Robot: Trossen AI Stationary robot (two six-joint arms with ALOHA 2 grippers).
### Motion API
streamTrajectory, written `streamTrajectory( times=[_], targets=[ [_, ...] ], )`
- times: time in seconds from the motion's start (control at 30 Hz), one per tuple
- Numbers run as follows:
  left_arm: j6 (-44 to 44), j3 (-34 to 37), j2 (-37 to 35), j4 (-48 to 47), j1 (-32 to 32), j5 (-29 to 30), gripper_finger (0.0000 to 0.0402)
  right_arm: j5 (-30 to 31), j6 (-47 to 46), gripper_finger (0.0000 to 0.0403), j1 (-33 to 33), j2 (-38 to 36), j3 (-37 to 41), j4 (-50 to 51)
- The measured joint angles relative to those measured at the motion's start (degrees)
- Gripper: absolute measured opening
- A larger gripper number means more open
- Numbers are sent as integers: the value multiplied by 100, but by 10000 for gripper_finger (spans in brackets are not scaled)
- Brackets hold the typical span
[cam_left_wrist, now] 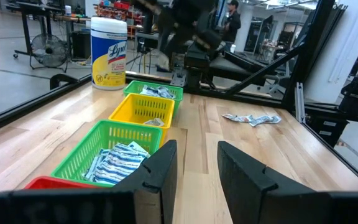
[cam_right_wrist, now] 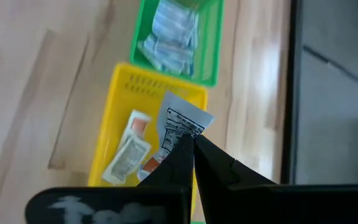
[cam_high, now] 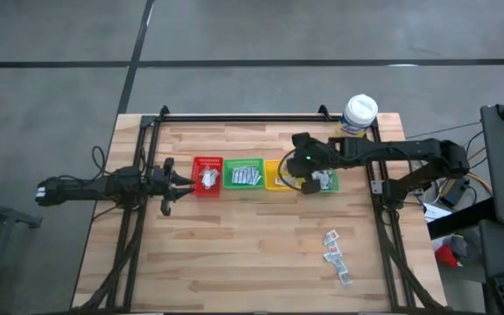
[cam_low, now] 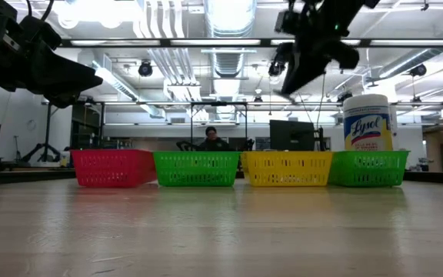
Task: Pick & Place First Aid Supplies
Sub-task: Put the orange ointment pack into the yellow bin
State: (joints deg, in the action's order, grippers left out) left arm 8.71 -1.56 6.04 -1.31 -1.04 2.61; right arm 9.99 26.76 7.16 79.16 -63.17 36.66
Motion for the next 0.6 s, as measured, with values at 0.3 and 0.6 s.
streamTrajectory(
  times=[0.3,0.6],
  targets=[
    [0,0,7,1,0,0,113,-16,149,8,279,1226,-209,-3],
    [-56,0,11,0,-2,0,113,-7,243,8,469,2215,-754,523]
  ],
)
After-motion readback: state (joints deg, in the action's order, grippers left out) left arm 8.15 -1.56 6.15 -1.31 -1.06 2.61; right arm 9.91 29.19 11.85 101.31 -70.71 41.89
